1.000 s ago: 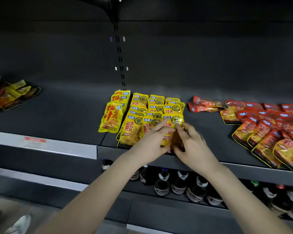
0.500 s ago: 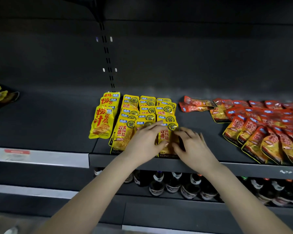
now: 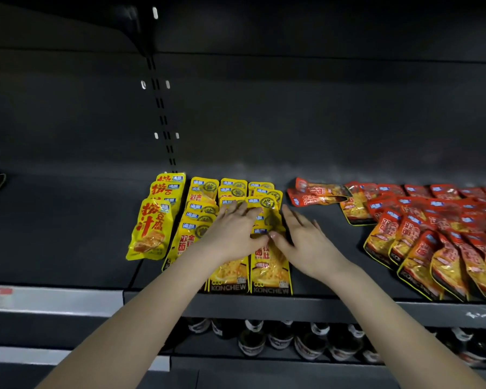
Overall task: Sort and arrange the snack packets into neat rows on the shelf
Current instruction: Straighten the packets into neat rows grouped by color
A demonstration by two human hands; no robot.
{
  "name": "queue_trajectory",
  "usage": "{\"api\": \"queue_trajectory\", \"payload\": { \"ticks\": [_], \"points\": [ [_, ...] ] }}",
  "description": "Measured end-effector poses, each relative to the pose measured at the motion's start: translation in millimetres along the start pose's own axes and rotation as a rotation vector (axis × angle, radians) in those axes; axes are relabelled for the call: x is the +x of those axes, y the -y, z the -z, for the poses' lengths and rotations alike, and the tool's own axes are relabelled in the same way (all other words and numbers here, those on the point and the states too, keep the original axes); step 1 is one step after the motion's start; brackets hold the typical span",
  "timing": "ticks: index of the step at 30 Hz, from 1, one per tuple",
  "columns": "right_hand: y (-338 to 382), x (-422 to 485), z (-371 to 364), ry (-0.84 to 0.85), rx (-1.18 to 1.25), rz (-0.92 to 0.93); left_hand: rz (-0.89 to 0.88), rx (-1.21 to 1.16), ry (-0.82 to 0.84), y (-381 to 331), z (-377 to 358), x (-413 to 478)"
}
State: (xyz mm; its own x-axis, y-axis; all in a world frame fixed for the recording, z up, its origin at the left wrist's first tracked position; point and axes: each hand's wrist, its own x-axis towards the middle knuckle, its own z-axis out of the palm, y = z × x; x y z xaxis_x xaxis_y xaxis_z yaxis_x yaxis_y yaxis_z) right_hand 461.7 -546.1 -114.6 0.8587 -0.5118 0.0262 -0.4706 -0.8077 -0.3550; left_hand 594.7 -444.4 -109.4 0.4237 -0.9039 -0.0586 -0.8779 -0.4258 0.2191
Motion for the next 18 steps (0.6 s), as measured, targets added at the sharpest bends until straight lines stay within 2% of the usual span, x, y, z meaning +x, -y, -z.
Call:
{"api": "queue_trajectory", "payload": {
  "ticks": [10,18],
  "points": [
    [-8,33,-2,0.134,0.017,-0.006,-0.047,-0.049,0.003,5,3,23],
    [-14,43,-11,0.135,0.035,0.004,-0.060,-0.128,0.000,11,0,20]
  ]
}}
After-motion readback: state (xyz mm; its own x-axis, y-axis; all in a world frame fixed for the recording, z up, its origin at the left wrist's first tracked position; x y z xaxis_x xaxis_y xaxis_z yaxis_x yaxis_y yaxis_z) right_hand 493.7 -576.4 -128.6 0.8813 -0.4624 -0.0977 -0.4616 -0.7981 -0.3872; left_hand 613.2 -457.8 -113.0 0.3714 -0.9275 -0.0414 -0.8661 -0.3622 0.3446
